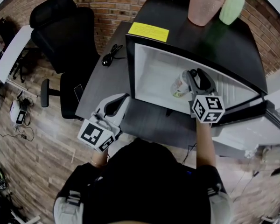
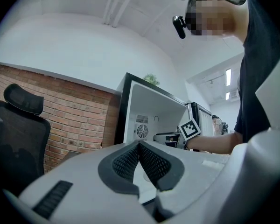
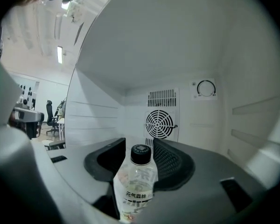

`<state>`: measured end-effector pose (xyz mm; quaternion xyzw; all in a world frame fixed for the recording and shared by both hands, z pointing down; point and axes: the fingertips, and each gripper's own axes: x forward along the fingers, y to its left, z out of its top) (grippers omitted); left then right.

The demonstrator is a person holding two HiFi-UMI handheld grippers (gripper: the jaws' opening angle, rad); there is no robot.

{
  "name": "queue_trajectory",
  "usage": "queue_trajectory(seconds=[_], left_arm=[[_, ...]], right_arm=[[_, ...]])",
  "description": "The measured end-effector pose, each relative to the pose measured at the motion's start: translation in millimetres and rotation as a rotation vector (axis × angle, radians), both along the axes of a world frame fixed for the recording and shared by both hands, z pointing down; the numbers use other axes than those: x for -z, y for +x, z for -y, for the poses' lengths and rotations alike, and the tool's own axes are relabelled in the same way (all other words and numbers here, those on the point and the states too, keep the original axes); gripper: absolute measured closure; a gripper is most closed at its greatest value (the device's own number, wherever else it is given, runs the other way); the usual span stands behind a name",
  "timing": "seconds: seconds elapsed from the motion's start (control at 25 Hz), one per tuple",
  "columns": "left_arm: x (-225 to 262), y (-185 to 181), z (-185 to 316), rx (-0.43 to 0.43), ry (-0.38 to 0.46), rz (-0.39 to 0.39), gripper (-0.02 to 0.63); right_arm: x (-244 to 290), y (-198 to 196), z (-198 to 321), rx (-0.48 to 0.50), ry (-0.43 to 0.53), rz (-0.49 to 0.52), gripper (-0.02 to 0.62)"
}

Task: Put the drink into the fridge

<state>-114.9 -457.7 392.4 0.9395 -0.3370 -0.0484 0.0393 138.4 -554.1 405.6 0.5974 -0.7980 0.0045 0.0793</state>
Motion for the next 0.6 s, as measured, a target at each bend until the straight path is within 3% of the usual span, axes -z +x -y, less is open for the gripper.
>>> queue_trajectory(seconds=[0.16, 0.28, 0.48, 0.6], left_arm=[[-2.0, 5.7, -1.0, -0.018, -0.004, 0.003, 0.609], [-3.1, 12.5, -2.2, -0.038, -0.005, 0.007, 0.609], [-2.6, 26.4, -4.1, -0.074, -0.003, 0.007, 0.609], [-5.2, 34.2, -4.3, -0.095, -0.008, 0.006, 0.609]], right_arm=[[17.8, -3.2, -25.6, -0.014, 0.075, 0.006, 0.427], [20.1, -12.5, -46.8, 0.004, 0.105, 0.018, 0.482], [12.6, -27.7, -76.2, 0.02, 0.101, 0.059, 0.523], [5.5, -36.3, -91.1, 0.031, 0.091, 0.073, 0.583]])
